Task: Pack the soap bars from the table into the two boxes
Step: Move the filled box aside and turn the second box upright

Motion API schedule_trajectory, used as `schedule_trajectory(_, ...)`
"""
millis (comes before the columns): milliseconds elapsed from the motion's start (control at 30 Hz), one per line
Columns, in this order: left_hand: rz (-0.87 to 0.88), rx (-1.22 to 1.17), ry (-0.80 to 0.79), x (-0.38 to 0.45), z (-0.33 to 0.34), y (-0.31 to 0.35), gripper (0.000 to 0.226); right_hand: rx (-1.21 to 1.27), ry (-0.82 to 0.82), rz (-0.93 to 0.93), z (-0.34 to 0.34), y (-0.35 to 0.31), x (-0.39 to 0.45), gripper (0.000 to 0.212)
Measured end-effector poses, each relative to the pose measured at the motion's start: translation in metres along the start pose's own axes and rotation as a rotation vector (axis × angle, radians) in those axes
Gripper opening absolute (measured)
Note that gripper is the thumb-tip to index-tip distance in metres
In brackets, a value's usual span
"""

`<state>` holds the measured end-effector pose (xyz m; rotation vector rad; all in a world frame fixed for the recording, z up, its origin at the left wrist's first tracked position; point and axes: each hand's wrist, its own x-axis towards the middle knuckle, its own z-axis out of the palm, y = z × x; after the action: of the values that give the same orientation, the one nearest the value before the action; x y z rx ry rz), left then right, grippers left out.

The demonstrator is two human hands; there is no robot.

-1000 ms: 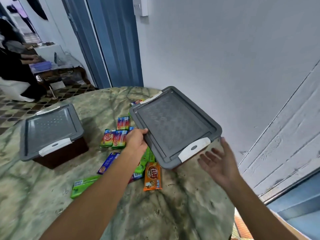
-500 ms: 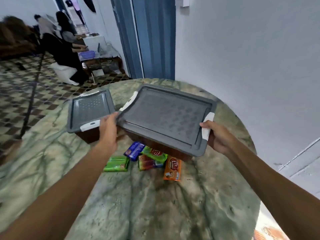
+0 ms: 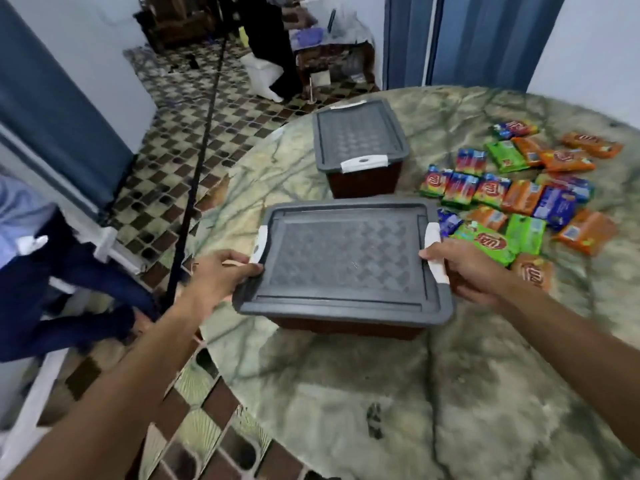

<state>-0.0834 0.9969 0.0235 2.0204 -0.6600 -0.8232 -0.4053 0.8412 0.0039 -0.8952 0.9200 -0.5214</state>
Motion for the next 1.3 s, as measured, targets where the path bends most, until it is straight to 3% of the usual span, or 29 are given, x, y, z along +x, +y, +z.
schedule_trajectory(100, 0.000, 0.011, -0.064, -0.015, -0.020, -0.032, 0.023, -0.055, 0.046, 0.043, 0.015, 0.028, -0.012, 0.015)
schedule_trajectory(200, 0.017, 0.003, -0.146, -0.024, -0.028, -0.060, 0.023, -0.082, 0.068, 0.103, 0.021, 0.051, -0.029, 0.021)
schedule_trajectory(300, 0.124, 0.074, -0.120, -0.025, -0.028, -0.074, 0.024, -0.102, 0.193, 0.075, 0.023, 0.067, -0.041, 0.016)
schedule_trajectory(467, 0.252, 0.152, -0.070, -0.012, -0.026, -0.076, 0.026, -0.557, 0.447, -0.218, 0.023, 0.071, -0.050, 0.042)
schedule_trajectory(633, 0.226, 0.159, -0.087, -0.015, -0.026, -0.066, 0.017, -0.964, 0.546, -0.376, 0.035, 0.070, -0.055, 0.033)
schedule_trajectory(733, 0.232, 0.198, -0.083, -0.017, -0.025, -0.060, 0.016, -1.062, 0.568, -0.359, 0.041, 0.068, -0.056, 0.035)
schedule_trajectory(800, 0.215, 0.207, -0.076, -0.018, -0.027, -0.057, 0.008, -1.089, 0.559, -0.353, 0.046, 0.066, -0.056, 0.025)
schedule_trajectory(867, 0.144, 0.167, -0.108, -0.019, -0.027, -0.061, 0.018, -1.048, 0.559, -0.356, 0.042, 0.069, -0.055, 0.008)
schedule_trajectory(900, 0.079, 0.102, -0.132, -0.019, -0.027, -0.066, 0.027, -0.943, 0.572, -0.335, 0.039, 0.071, -0.056, 0.009)
schedule_trajectory(1033, -0.244, -0.224, -0.277, -0.020, -0.027, -0.082, 0.021, -0.168, 0.509, 0.006, 0.018, 0.084, -0.057, 0.019)
schedule_trajectory(1100, -0.253, -0.231, -0.264, -0.015, -0.031, -0.081, 0.016, -0.161, 0.470, 0.070, 0.015, 0.085, -0.061, 0.014)
schedule_trajectory(1200, -0.167, -0.172, -0.193, -0.009, -0.036, -0.072, 0.019, -0.389, 0.558, -0.076, 0.015, 0.073, -0.066, 0.011)
schedule_trajectory(1300, -0.062, -0.049, -0.120, -0.006, -0.035, -0.059, 0.015, -0.439, 0.630, -0.153, 0.017, 0.058, -0.064, 0.014)
